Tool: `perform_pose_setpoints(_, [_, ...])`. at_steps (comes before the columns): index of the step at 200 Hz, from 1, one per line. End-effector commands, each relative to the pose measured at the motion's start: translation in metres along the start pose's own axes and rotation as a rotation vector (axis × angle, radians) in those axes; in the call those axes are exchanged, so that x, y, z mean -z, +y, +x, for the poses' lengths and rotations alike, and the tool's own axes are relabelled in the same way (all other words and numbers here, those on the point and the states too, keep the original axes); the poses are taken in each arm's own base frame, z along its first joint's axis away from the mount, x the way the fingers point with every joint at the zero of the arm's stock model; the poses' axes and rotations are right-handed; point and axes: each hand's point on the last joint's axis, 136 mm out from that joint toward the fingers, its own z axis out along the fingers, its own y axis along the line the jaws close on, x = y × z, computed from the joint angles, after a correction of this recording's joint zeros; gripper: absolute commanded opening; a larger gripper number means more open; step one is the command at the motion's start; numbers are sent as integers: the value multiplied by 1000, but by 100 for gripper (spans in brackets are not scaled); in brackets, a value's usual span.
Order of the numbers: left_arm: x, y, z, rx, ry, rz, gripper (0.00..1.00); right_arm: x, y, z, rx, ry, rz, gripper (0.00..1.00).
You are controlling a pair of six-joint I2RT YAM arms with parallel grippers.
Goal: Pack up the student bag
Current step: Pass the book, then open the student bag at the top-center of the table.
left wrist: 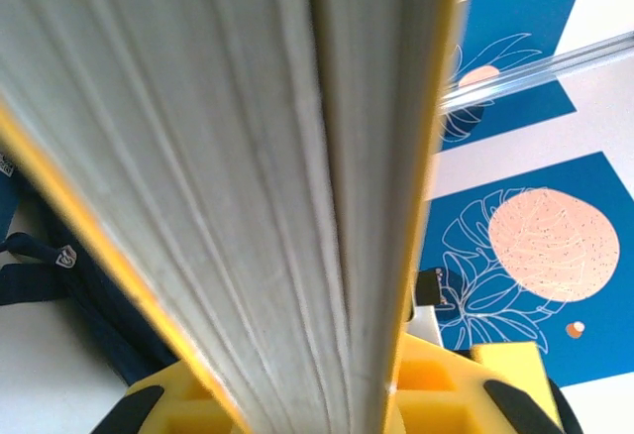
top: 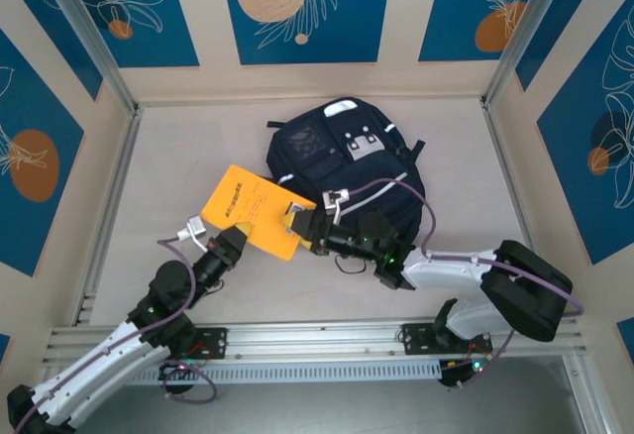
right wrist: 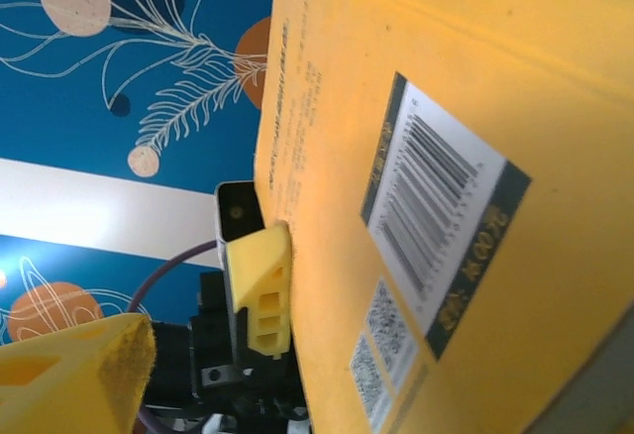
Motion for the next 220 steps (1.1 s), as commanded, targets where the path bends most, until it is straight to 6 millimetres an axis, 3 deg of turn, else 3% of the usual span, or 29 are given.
perform_pose_setpoints(1, [5, -39, -12, 29, -36, 132, 0, -5, 30, -11, -4, -74, -123, 76])
perform_pose_setpoints(61, [0, -30, -3, 24, 3, 103, 0, -10, 21, -8, 16, -101, -95, 24])
perform_pose_setpoints(81, [-3, -30, 2, 13, 28, 100, 0, -8, 17, -10, 30, -119, -83, 0])
perform_pose_setpoints(104, [-7, -28, 7, -38, 69, 46, 0, 3, 11, -16, 42, -161, -48, 0])
perform_pose_setpoints(111, [-8, -26, 9, -59, 88, 22, 8, 10, 9, -21, 48, -183, -28, 0])
perform_pose_setpoints(134, [-14, -26, 24, -163, 199, -56, 69, 46, 6, -42, 119, -274, 82, 0])
perform_pose_setpoints(140, [-17, -30, 31, -216, 256, -62, 80, 59, 9, -50, 151, -311, 119, 0])
perform_pose_setpoints(153, [-27, -31, 51, -325, 410, -121, 94, 93, 9, -62, 234, -390, 244, 0])
perform_pose_setpoints(161, [-33, -24, 62, -377, 503, -190, 100, 116, 8, -71, 263, -453, 320, 0])
perform_pose_setpoints(187, [-54, -5, 88, -544, 707, -343, 100, 187, 5, -89, 310, -597, 482, 0])
perform_pose_setpoints(220, [-91, -12, 104, -773, 833, -358, 100, 256, 4, -96, 357, -716, 665, 0])
